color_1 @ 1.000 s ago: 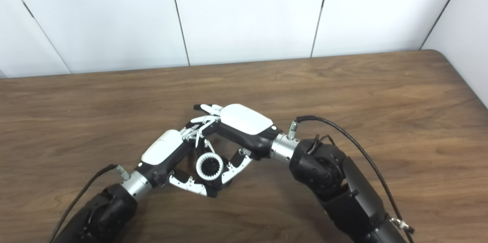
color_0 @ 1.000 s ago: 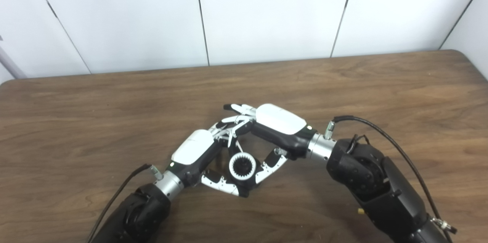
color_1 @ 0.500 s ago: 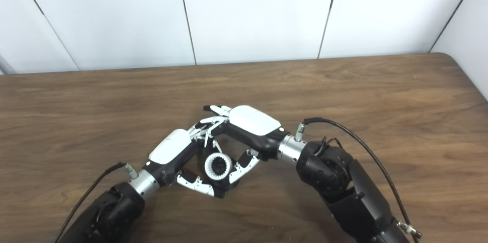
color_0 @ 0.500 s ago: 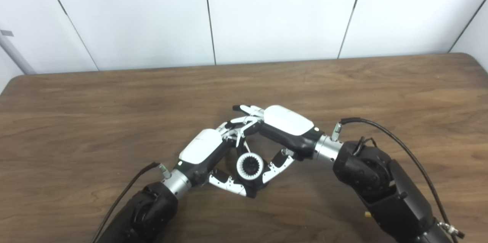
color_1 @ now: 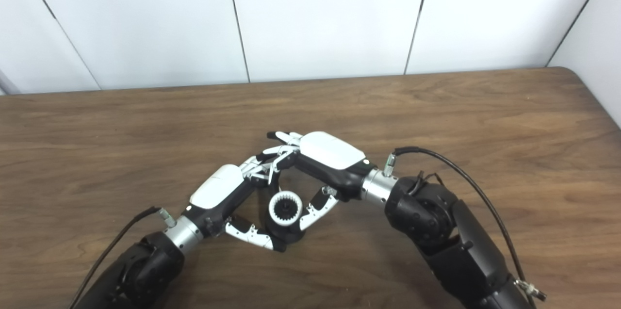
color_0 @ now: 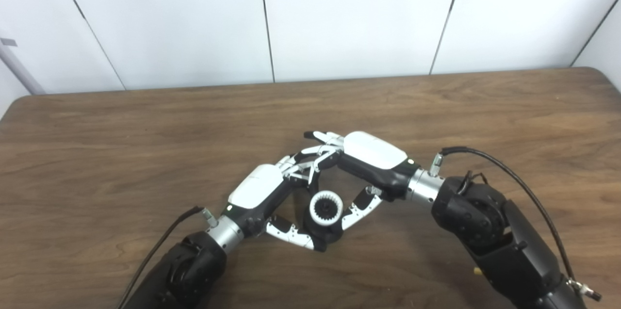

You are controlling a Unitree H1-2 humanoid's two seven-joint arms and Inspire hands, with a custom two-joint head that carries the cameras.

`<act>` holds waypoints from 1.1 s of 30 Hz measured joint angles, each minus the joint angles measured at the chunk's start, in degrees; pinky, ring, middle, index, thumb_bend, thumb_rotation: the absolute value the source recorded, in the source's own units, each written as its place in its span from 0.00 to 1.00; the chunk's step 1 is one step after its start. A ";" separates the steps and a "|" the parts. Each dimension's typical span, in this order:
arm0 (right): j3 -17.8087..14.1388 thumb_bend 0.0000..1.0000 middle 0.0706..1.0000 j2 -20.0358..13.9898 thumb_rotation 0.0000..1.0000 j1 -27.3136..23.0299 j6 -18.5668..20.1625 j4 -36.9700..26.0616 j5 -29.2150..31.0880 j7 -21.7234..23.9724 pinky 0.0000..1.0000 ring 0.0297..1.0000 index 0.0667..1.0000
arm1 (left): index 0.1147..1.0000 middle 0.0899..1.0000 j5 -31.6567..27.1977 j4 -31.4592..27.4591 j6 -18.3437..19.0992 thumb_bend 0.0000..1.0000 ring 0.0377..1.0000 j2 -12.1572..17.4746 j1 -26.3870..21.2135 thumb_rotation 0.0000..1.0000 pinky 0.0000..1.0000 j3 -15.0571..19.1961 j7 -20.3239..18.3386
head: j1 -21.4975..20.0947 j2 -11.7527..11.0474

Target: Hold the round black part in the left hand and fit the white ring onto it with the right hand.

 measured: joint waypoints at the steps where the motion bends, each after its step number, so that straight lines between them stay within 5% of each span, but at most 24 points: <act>1: -0.05 0.52 0.85 -0.04 0.14 0.00 0.00 0.00 -0.02 0.00 1.00 1.00 0.45 | 0.42 0.90 -0.03 -0.01 0.01 0.53 1.00 0.00 0.00 0.06 1.00 0.01 -0.09 | 0.00 0.00; 33: 0.13 0.52 0.85 -0.13 0.14 0.09 -0.30 0.95 0.45 -0.24 1.00 1.00 0.45 | 0.42 0.90 0.34 -0.90 0.38 0.53 1.00 -0.03 0.36 0.06 1.00 0.01 -0.36 | 0.09 1.23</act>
